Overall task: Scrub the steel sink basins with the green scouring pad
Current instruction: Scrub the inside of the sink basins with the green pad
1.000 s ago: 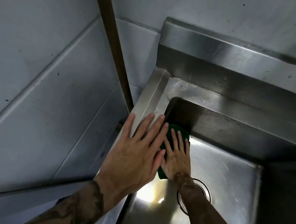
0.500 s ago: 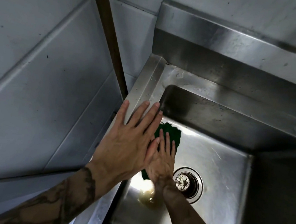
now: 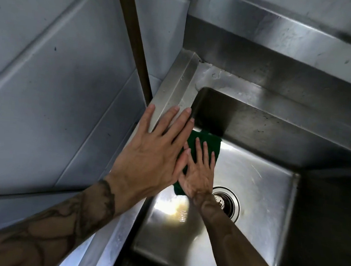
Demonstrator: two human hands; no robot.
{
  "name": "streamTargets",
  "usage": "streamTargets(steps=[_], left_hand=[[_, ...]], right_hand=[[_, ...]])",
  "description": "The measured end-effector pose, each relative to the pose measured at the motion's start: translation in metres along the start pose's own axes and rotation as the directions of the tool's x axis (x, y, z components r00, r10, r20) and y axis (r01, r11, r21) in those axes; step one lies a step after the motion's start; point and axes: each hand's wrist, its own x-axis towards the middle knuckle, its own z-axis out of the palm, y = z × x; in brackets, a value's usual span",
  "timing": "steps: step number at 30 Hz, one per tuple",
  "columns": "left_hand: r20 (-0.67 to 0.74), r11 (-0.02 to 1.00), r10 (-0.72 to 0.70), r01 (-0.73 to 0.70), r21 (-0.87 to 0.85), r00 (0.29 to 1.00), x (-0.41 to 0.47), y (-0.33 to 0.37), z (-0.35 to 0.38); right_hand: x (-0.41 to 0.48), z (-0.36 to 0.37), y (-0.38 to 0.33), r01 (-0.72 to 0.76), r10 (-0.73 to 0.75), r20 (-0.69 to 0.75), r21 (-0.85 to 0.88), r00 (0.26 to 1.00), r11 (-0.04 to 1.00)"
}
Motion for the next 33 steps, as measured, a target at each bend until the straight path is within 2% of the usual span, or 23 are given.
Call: streamTargets(steps=[3, 9, 14, 19, 26, 31, 33], left_hand=[[-0.003, 1.0, -0.005, 0.005, 0.014, 1.0, 0.0, -0.001, -0.001], [-0.021, 0.996, -0.085, 0.084, -0.034, 0.996, -0.002, 0.002, -0.007], [-0.019, 0.987, -0.152, 0.15, -0.062, 0.988, -0.003, 0.002, -0.007], [-0.039, 0.986, -0.149, 0.146, -0.081, 0.988, -0.003, 0.003, -0.006], [-0.044, 0.987, -0.149, 0.145, -0.073, 0.988, -0.003, 0.003, -0.009], [-0.046, 0.988, -0.143, 0.14, -0.071, 0.989, -0.002, 0.003, -0.009], [-0.049, 0.989, -0.14, 0.137, -0.063, 0.989, -0.002, 0.004, -0.01]], right_hand=[[0.002, -0.001, 0.0, -0.005, 0.005, -0.004, -0.01, 1.0, 1.0], [-0.038, 0.009, 0.015, 0.087, -0.087, -0.004, -0.028, 0.996, 0.996], [-0.019, 0.004, 0.01, 0.014, -0.014, -0.004, -0.018, 1.0, 1.0], [-0.008, 0.0, 0.007, -0.008, 0.007, -0.018, -0.036, 1.0, 0.999], [-0.066, 0.021, -0.002, 0.091, -0.091, -0.009, -0.054, 0.996, 0.994], [-0.042, 0.018, -0.008, 0.017, -0.018, -0.015, -0.037, 1.0, 0.999], [-0.056, 0.022, -0.01, 0.042, -0.043, -0.028, -0.035, 0.999, 0.998]])
